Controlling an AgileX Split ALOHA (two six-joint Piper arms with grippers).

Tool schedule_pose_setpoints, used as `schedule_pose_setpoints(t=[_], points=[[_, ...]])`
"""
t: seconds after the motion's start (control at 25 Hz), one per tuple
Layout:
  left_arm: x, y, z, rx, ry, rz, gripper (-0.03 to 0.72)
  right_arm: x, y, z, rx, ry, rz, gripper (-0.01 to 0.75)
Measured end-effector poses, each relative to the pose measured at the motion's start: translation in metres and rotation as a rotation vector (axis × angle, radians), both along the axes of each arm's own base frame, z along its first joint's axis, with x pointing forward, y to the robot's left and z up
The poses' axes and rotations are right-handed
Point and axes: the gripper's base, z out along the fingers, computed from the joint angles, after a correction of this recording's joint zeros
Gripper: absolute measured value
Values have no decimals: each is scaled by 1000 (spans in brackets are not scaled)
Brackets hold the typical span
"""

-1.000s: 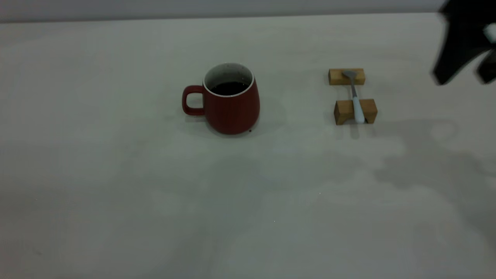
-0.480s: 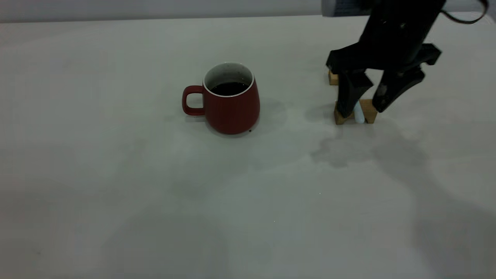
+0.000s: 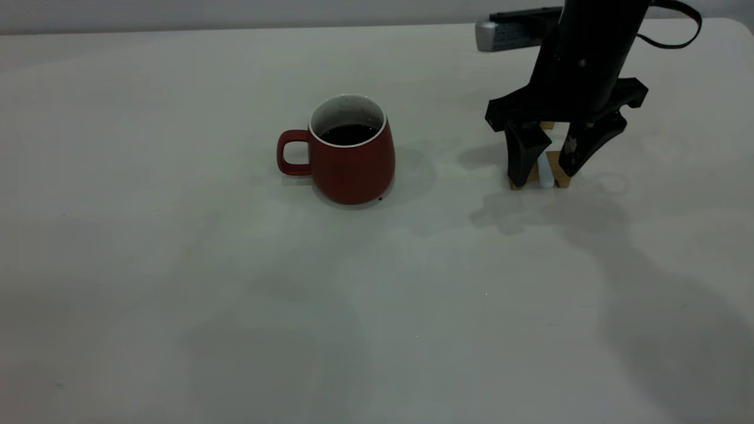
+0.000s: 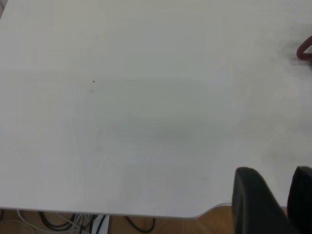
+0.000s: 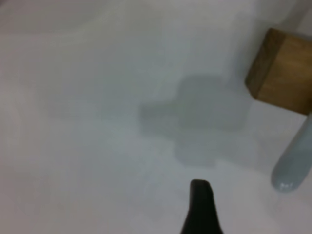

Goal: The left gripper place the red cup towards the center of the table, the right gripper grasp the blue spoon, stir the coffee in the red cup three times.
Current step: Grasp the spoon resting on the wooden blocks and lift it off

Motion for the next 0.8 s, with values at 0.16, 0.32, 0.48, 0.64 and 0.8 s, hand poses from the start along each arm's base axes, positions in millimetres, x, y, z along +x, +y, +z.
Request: schedule_pose_setpoints(t=[0.16,0.32,0.48,0.64,0.8], points=[[0,0,0,1,0,-1,247,6,1,-4,-12,-10,-12,707],[0,0,0,1,0,-1,247,8,1,-11,-20,-4,-20,715],[0,0,0,1,0,-1,247,9,-4,-14,-37,-2,-38,694],[0,0,0,0,-1,-1,247,11,-10,-15,-42,-2,-67,623],[0,0,0,0,-1,-1,247,11,-12,-20,-39,12,-91,540]])
